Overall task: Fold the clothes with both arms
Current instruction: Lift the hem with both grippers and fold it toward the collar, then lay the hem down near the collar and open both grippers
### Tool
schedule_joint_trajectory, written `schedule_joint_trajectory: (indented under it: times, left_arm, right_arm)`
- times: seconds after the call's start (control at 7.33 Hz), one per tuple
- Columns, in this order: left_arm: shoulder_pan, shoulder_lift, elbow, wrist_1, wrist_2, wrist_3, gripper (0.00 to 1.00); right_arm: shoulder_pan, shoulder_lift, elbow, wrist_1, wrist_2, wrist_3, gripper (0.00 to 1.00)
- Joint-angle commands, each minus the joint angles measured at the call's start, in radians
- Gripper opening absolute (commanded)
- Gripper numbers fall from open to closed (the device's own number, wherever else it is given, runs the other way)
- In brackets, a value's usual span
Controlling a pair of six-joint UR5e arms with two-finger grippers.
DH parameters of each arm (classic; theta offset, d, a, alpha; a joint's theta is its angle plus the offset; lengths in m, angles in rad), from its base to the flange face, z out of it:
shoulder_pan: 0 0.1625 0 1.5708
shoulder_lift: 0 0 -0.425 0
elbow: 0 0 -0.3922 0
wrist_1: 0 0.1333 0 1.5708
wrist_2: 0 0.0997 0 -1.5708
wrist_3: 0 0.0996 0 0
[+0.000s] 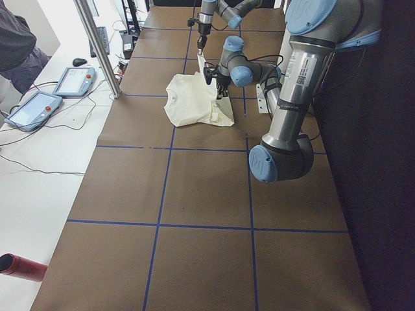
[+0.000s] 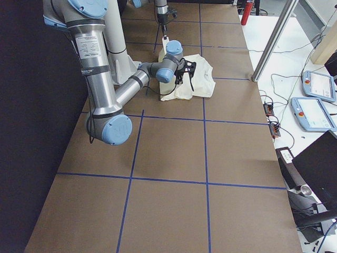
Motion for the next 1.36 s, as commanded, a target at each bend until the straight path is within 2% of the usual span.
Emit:
schedule_joint_trajectory:
  times: [0.0, 0.14, 0.27, 0.41, 0.68, 1.23]
  left_arm:
    - [-0.102, -0.095, 0.222, -0.093, -0.007, 0.081, 0.0]
    - [-0.122, -0.119, 0.381, -0.235, -0.006, 0.083, 0.0]
    - [-0.141, -0.119, 0.495, -0.37, -0.004, 0.085, 0.0]
    - [-0.17, -0.122, 0.563, -0.428, -0.004, 0.086, 0.0]
    - [-0.182, -0.122, 0.634, -0.482, -0.001, 0.088, 0.0]
    - [-0.182, -0.162, 0.637, -0.479, -0.004, 0.083, 0.0]
  right_arm:
    - [0.033, 0.099, -0.123, 0.0, -0.002, -0.003, 0.0]
    - [0.042, 0.165, -0.205, 0.002, -0.005, -0.004, 0.0]
    - [0.051, 0.219, -0.291, 0.002, -0.008, -0.004, 0.0]
    - [0.068, 0.266, -0.368, 0.009, -0.008, -0.006, 0.0]
    - [0.088, 0.335, -0.49, 0.024, -0.008, -0.004, 0.0]
    - [0.093, 0.355, -0.513, 0.025, -0.008, -0.004, 0.0]
